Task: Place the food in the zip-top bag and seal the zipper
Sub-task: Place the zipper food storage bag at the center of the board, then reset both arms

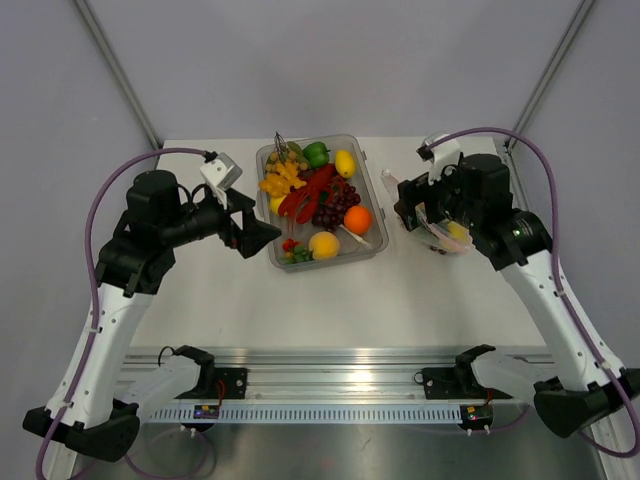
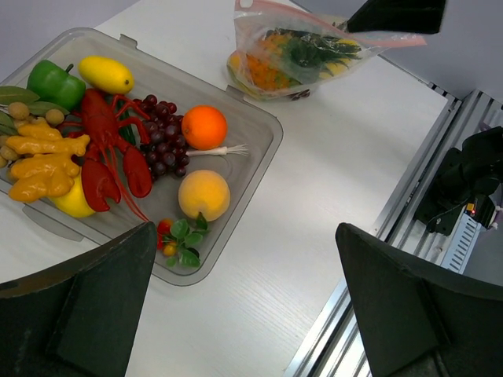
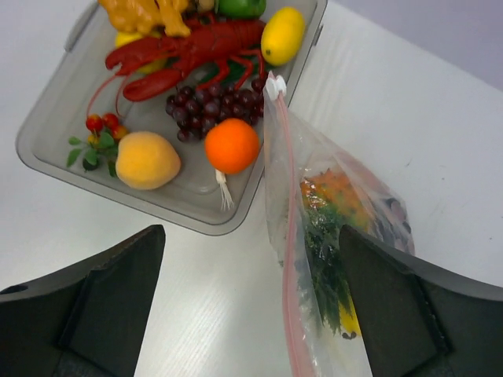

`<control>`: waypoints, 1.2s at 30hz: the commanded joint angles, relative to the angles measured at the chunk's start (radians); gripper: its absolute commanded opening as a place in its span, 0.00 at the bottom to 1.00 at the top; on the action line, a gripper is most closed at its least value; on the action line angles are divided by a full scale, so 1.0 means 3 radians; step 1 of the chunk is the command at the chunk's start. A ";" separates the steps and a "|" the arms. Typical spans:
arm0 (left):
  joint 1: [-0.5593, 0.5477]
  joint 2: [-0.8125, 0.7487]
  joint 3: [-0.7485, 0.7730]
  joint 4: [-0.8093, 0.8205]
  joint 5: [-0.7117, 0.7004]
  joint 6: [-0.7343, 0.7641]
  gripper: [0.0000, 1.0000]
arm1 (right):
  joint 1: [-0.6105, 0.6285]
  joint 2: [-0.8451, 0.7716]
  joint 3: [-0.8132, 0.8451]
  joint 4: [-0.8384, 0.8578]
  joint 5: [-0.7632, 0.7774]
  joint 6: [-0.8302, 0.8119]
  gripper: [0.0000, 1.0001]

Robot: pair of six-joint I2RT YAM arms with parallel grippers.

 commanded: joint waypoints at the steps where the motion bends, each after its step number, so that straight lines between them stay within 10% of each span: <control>1: 0.0005 -0.0040 -0.0049 0.0184 0.0093 -0.0070 0.99 | 0.0002 -0.0310 0.0179 0.0136 0.0106 0.0229 0.99; 8: 0.0005 -0.0065 -0.0095 0.0265 0.0022 -0.0142 0.99 | 0.0008 -0.0438 0.0062 0.0151 0.2114 0.1078 0.99; 36: 0.0005 -0.0030 -0.0156 0.0353 -0.0096 -0.0218 0.99 | 0.0008 -0.0827 -0.0128 -0.0289 0.3119 0.1881 1.00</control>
